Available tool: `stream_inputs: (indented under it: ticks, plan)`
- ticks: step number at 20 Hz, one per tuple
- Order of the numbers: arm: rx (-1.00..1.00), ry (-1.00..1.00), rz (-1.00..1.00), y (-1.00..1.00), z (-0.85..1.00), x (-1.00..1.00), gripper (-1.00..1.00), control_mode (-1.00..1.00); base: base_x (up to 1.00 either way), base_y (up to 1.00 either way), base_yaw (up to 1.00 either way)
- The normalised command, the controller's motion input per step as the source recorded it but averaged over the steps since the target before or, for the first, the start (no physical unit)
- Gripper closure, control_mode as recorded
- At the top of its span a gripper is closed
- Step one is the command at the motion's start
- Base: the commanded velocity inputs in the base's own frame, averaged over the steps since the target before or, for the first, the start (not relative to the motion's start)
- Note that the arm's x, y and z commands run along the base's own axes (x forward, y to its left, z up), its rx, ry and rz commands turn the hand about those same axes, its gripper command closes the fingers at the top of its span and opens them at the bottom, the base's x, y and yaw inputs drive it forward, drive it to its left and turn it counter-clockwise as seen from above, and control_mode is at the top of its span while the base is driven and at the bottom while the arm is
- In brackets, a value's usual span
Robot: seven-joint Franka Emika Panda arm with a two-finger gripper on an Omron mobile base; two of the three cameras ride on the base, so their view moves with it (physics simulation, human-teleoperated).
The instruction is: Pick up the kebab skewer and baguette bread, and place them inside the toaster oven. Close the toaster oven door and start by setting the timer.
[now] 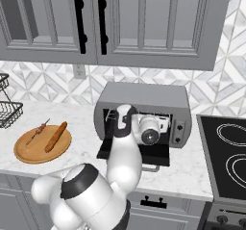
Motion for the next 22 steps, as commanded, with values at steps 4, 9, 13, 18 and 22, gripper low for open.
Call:
stream_inputs:
  ticks: [4, 9, 13, 18, 22]
  plan:
    - [0.0, 0.0, 0.0, 0.0, 0.0, 0.22, -1.0, -1.0, 0.0, 0.0, 0.0]
    - [0.0, 0.04, 0.0, 0.0, -0.08, 0.04, -1.0, -1.0, 0.0, 0.0, 0.0]
    - [0.0, 0.11, 0.0, 0.0, -0.25, 0.0, -1.0, -1.0, 0.0, 0.0, 0.0]
    - [0.0, 0.17, 0.0, 0.0, -0.47, -0.28, -1.0, -1.0, 0.0, 0.0, 0.0]
    - [0.0, 0.16, 0.0, -0.06, -0.76, -0.67, -1.0, -1.0, 0.0, 0.0, 0.0]
